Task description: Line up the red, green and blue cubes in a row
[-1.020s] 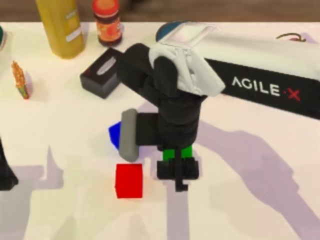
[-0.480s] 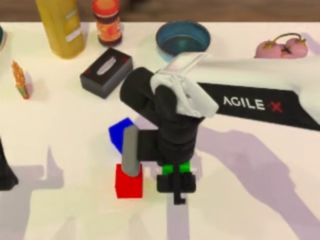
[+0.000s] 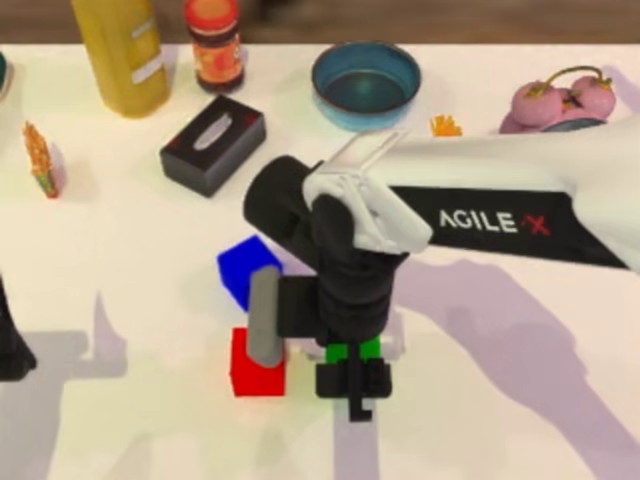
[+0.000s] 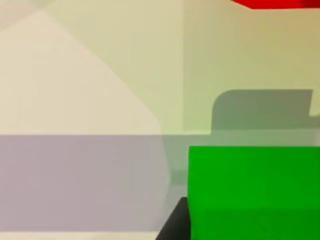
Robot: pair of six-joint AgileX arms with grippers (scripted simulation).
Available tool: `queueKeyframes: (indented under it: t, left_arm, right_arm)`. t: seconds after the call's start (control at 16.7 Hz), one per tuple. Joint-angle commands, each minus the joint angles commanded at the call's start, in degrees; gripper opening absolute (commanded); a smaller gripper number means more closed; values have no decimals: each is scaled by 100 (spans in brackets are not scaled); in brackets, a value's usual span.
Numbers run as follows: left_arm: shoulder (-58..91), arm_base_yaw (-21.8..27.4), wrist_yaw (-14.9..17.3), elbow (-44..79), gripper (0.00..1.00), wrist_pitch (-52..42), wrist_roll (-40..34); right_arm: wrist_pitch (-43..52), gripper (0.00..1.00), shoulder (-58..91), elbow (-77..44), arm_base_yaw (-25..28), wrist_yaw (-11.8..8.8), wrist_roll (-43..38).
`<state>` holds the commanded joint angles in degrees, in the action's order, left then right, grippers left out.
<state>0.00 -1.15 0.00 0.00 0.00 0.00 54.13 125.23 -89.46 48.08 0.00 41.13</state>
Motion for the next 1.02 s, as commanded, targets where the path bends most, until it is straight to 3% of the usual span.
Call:
queueKeyframes:
  t: [0.72, 1.02]
  left_arm:
    - [0, 0, 0, 0, 100, 0, 0]
    - [0, 0, 0, 0, 100, 0, 0]
  right_arm:
    - [0, 98, 0, 0, 0, 0, 0]
    - [0, 100, 0, 0, 0, 0, 0]
